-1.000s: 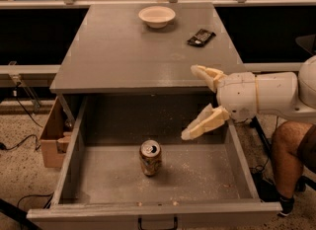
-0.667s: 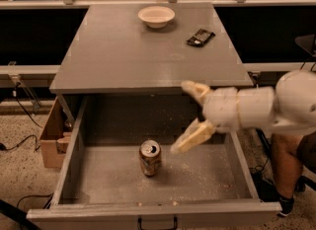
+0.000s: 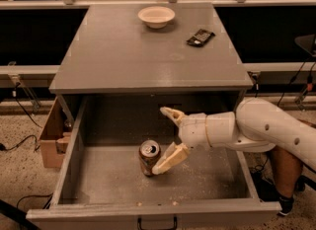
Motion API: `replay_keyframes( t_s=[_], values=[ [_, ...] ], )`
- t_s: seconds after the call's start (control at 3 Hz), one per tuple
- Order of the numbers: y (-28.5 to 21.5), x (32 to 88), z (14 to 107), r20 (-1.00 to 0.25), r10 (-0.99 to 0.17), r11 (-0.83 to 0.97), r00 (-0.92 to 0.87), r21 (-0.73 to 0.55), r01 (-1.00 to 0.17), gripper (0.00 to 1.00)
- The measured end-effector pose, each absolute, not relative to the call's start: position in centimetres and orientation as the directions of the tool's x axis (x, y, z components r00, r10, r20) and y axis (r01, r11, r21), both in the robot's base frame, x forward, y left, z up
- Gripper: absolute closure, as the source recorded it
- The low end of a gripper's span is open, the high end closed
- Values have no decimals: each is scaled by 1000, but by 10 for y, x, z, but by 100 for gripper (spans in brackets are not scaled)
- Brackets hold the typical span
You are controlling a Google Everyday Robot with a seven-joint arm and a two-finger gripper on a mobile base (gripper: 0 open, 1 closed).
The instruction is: Pick orange can from top drawer and place on counter
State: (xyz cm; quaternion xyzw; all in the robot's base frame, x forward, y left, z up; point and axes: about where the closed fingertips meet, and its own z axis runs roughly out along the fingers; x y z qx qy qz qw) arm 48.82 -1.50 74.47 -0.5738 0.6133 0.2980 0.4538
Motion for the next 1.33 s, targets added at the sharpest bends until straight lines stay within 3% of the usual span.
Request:
replay_keyframes(
  t_s=[0.33,1.0,1.33],
  values=[
    [4,491,711,-907,-414,137,74,-142,-980,0],
    [14,495,661,-929,-367,125,43,-95,-988,49],
    [3,498,682,-930,-367,128,7,-58,-990,74]
  ],
)
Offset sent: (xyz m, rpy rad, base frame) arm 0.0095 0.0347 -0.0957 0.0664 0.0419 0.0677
